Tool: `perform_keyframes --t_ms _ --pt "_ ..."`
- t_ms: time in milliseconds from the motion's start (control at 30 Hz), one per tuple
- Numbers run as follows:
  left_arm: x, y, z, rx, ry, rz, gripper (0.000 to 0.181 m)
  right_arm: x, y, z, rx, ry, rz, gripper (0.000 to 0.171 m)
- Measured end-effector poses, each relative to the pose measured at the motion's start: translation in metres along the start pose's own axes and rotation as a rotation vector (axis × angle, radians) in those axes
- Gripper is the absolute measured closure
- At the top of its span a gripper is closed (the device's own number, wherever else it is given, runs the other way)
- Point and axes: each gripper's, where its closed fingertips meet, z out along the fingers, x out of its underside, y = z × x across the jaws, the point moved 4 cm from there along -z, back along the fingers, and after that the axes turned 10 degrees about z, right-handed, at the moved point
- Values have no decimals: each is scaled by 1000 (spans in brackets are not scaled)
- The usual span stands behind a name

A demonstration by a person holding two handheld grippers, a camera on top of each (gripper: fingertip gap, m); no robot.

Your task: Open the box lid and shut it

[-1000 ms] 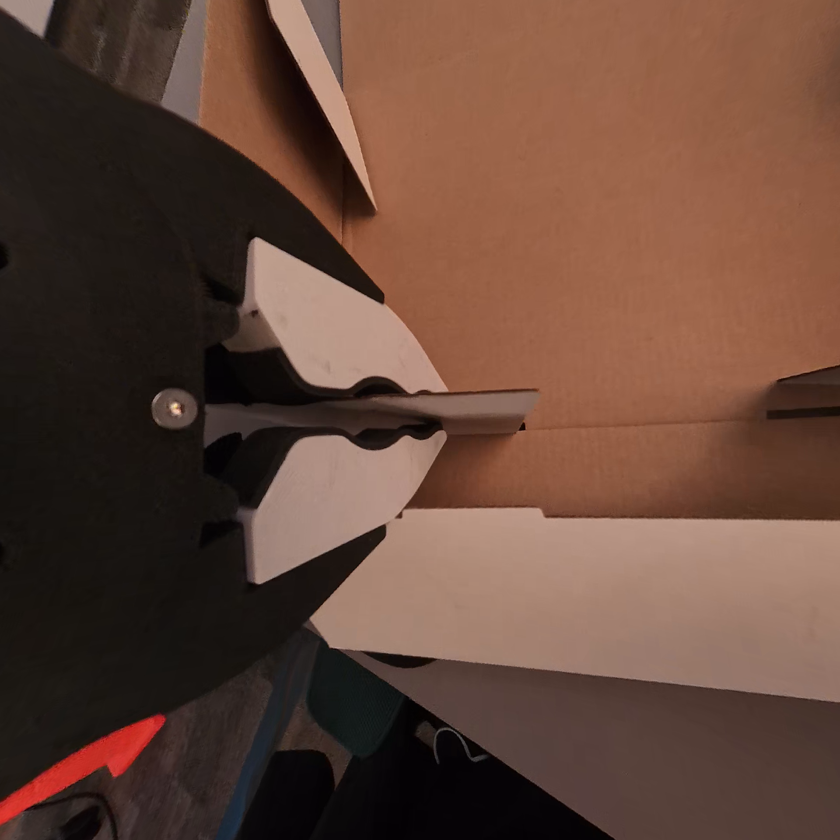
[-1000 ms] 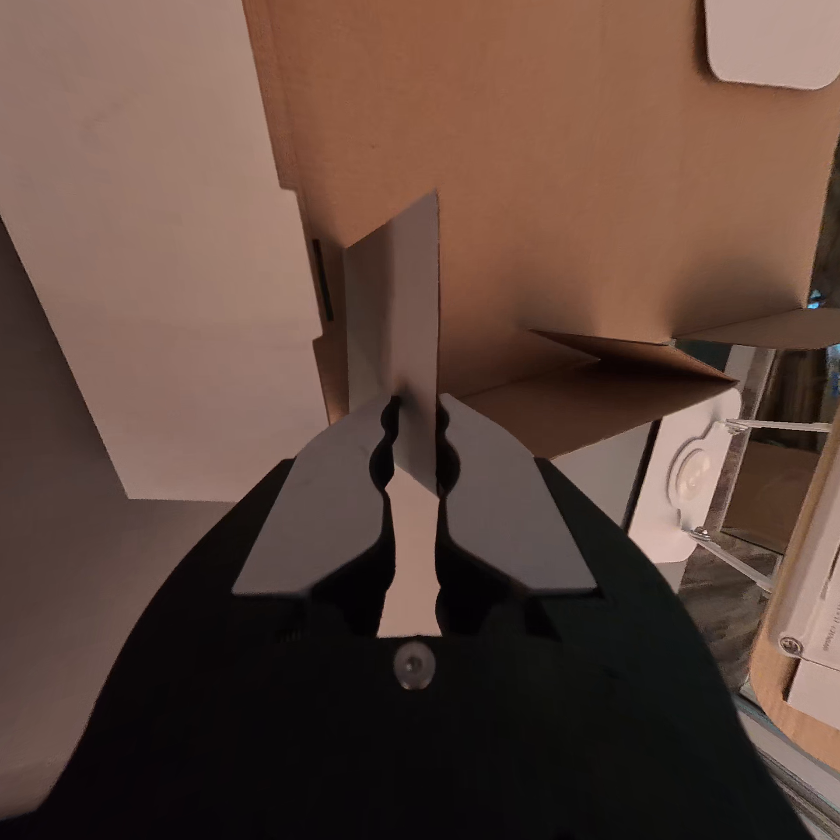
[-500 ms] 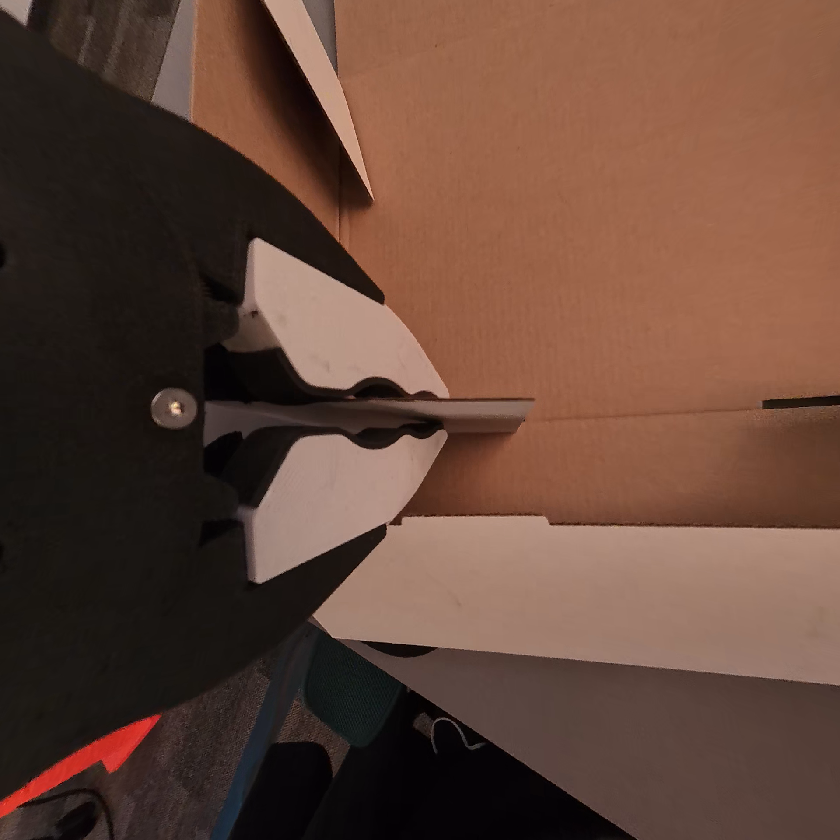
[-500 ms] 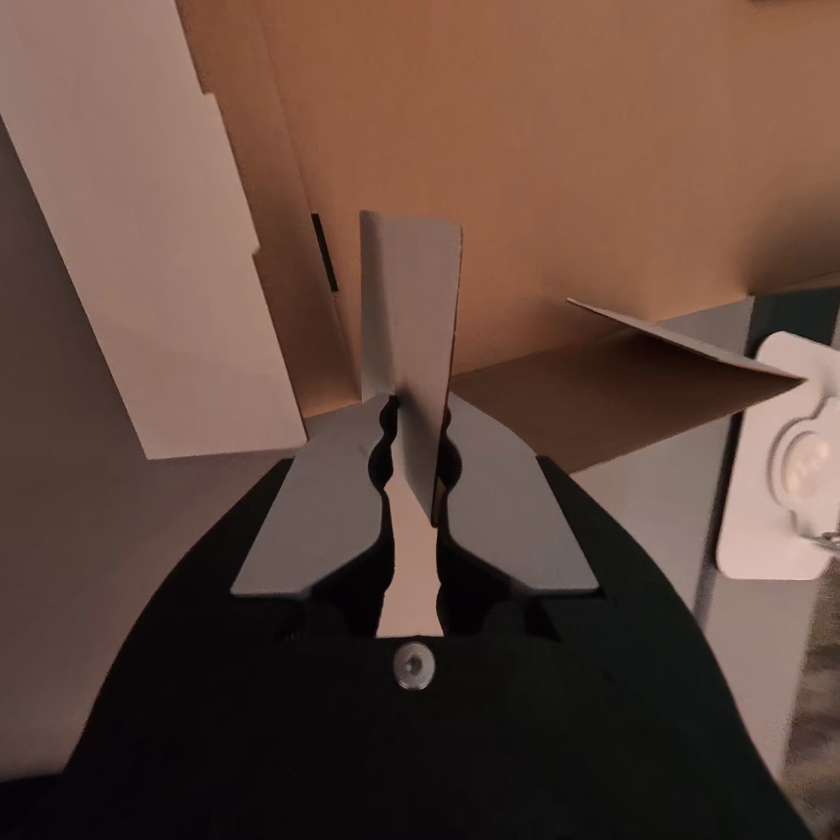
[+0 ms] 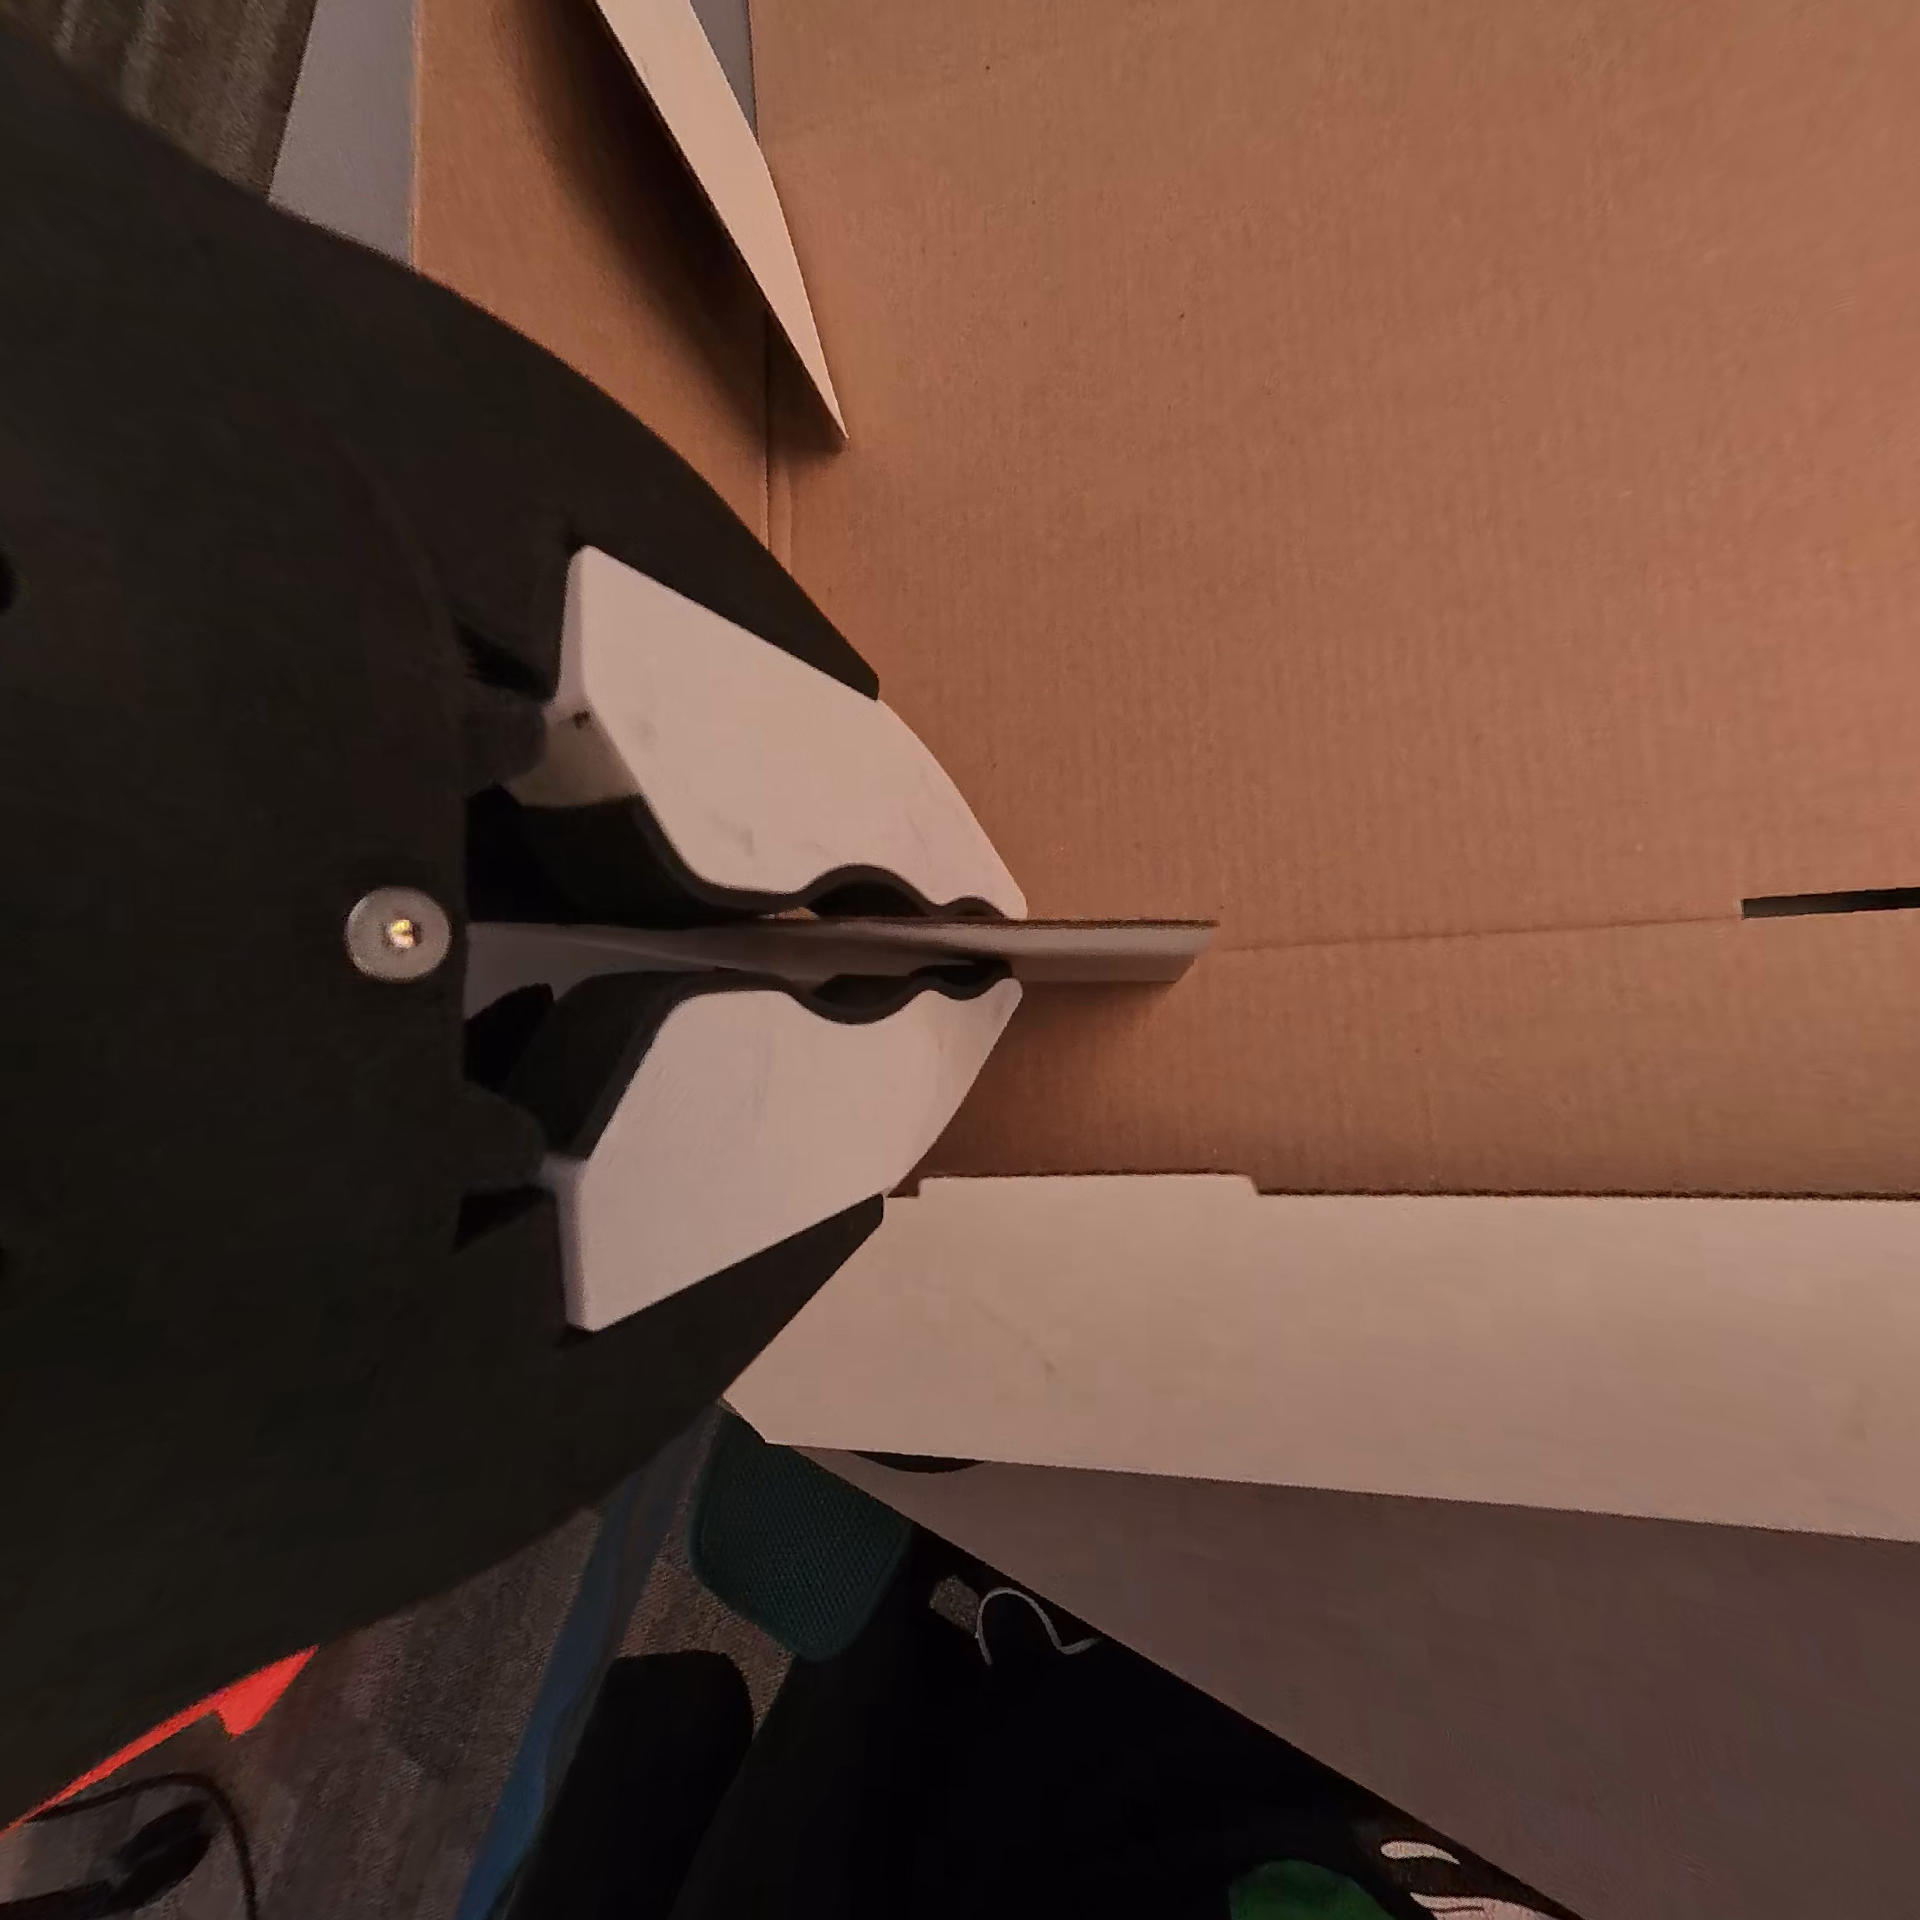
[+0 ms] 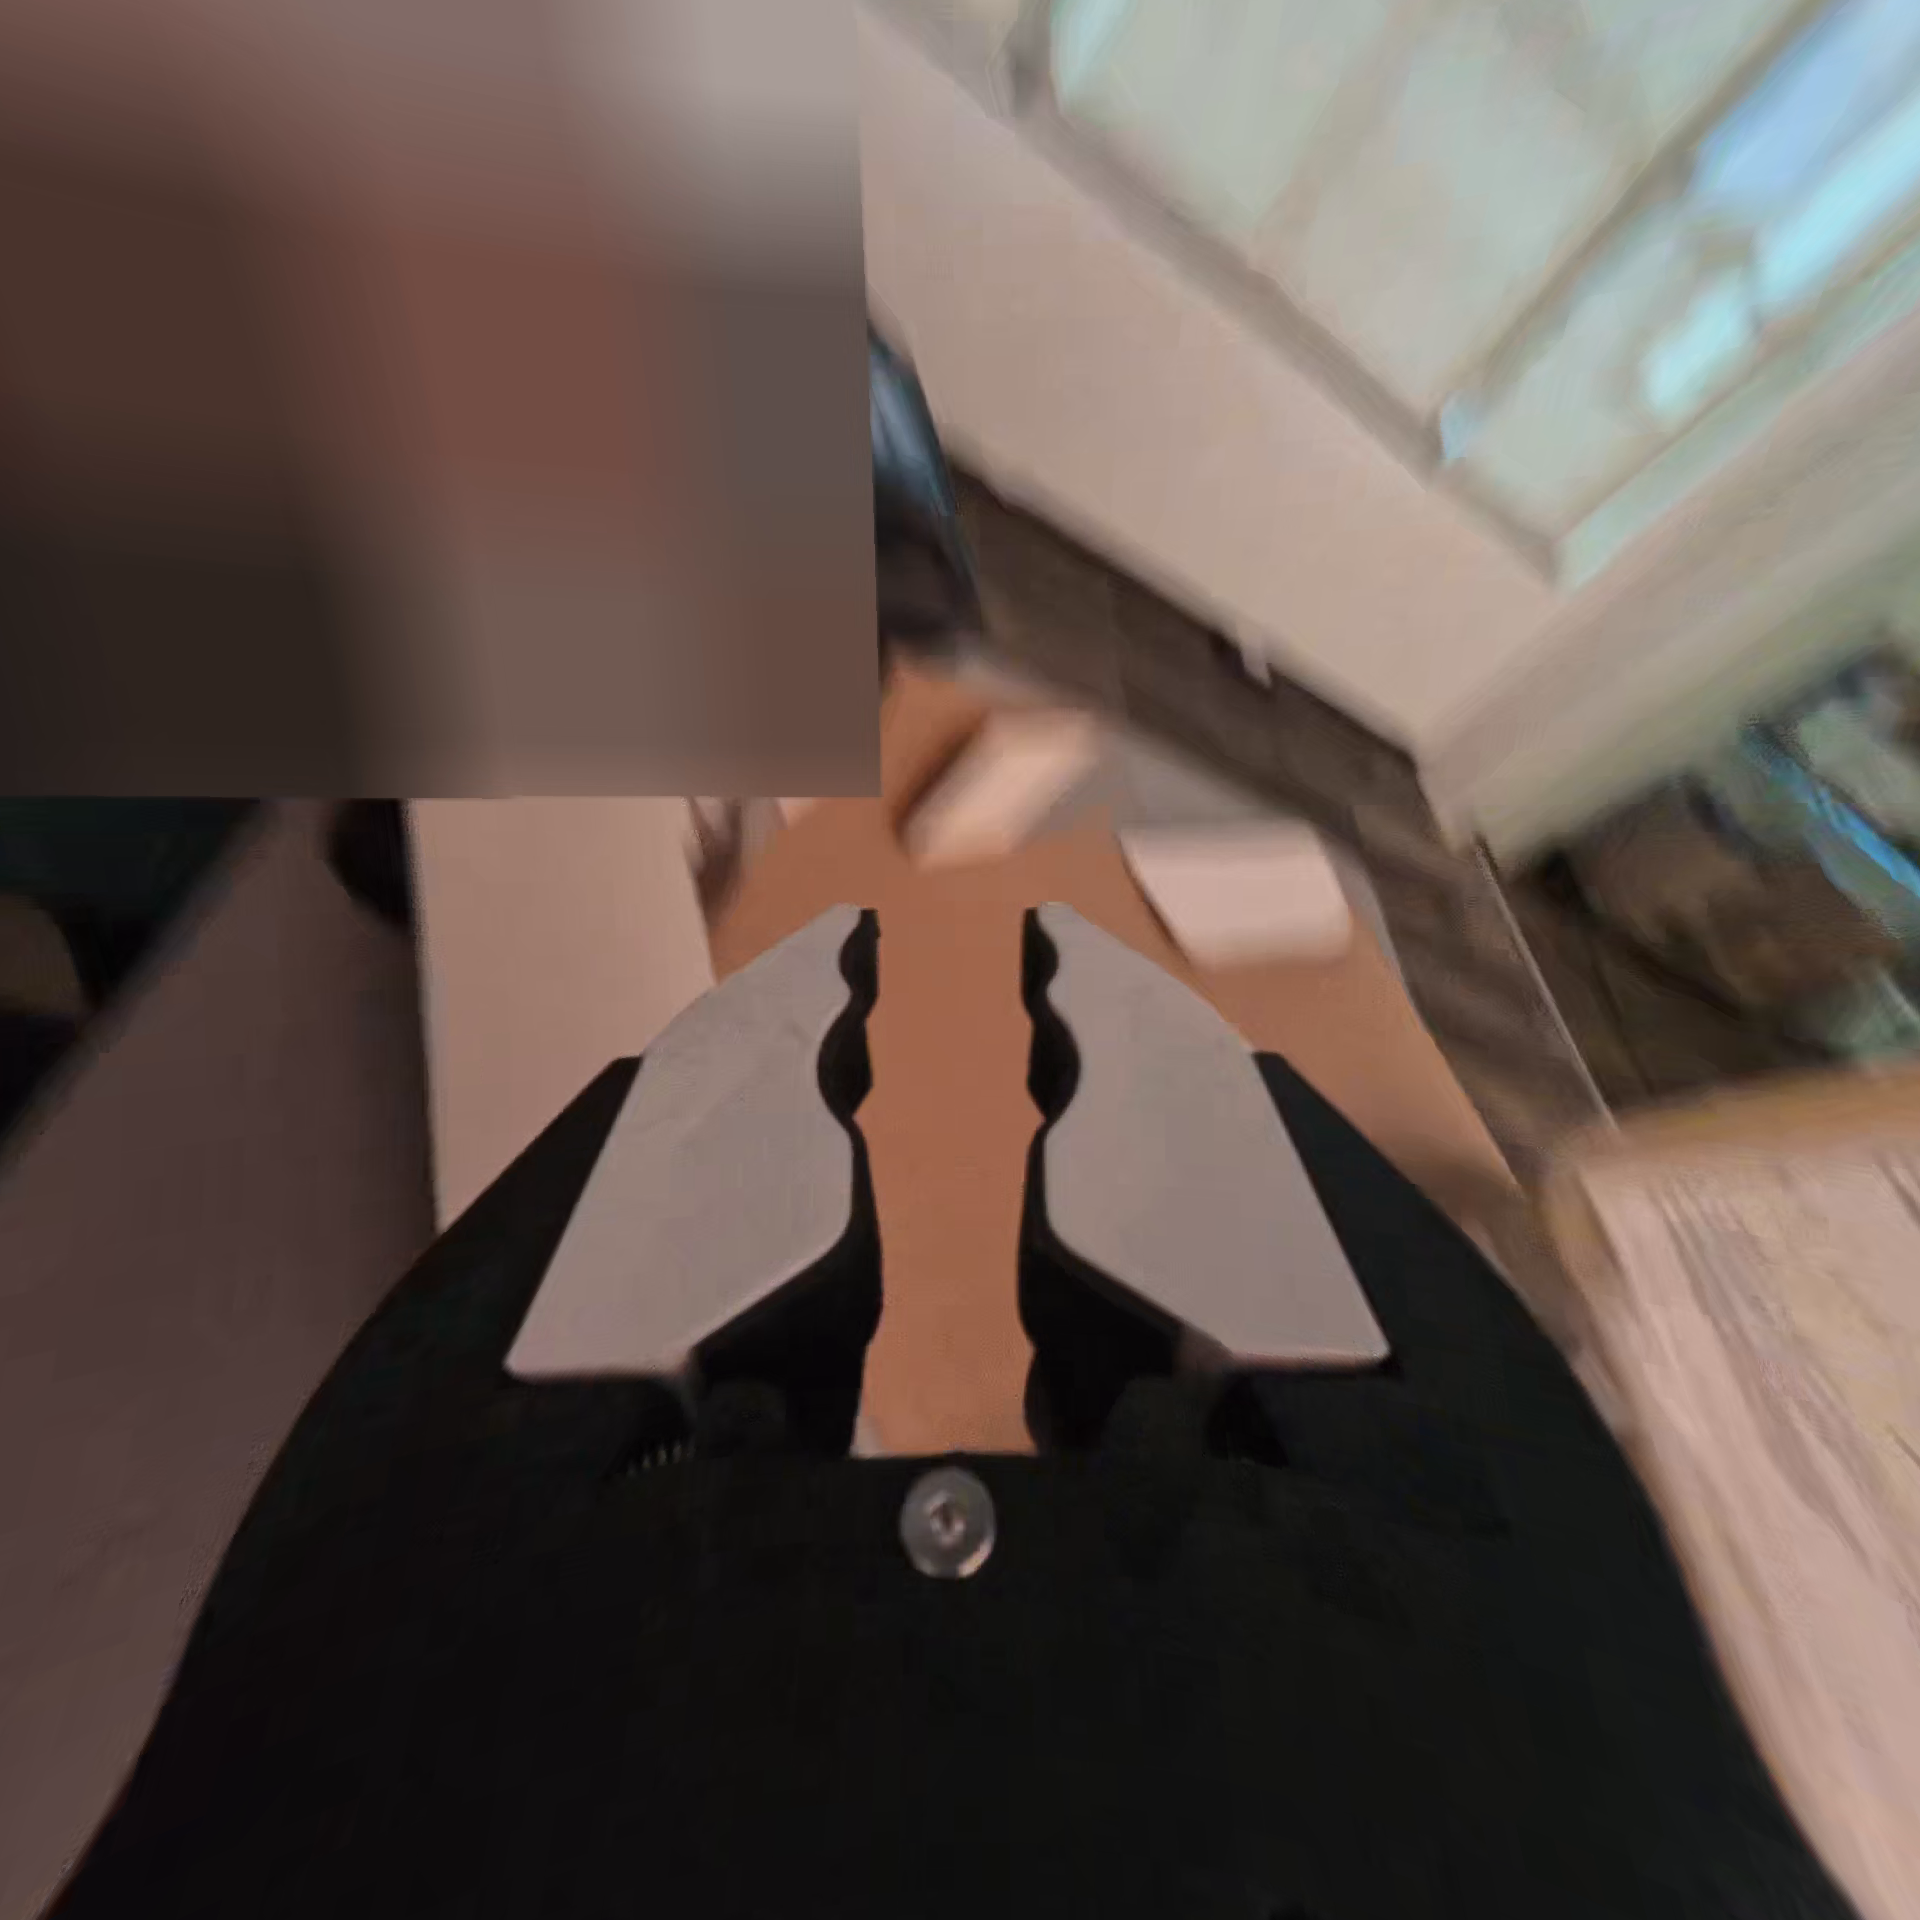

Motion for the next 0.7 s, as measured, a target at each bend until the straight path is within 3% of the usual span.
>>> perform_keyframes --t_ms 33,100,333,400,433,500,600,700 --pt "0 0 -1 -5 -5 0 179 -11 14 21 -84 -113 37 148" --pt "1 0 -2 -15 -21 -7 179 5 26 66 -181 -60 110 135" --pt "2 0 -7 -33 -72 -20 178 43 40 146 -345 107 184 140" --pt "1 -1 -7 -41 -88 -14 178 50 45 156 -378 153 197 151" --pt "0 -2 -7 -47 -102 -14 178 53 47 158 -400 177 201 167" --pt "-1 1 -11 -105 -130 -17 175 54 45 160 -414 163 247 168" --pt "2 14 -38 -327 -207 -49 141 59 42 160 -438 173 322 169" --pt "11 17 -89 -495 -459 -202 107 64 41 158 -437 186 322 169"
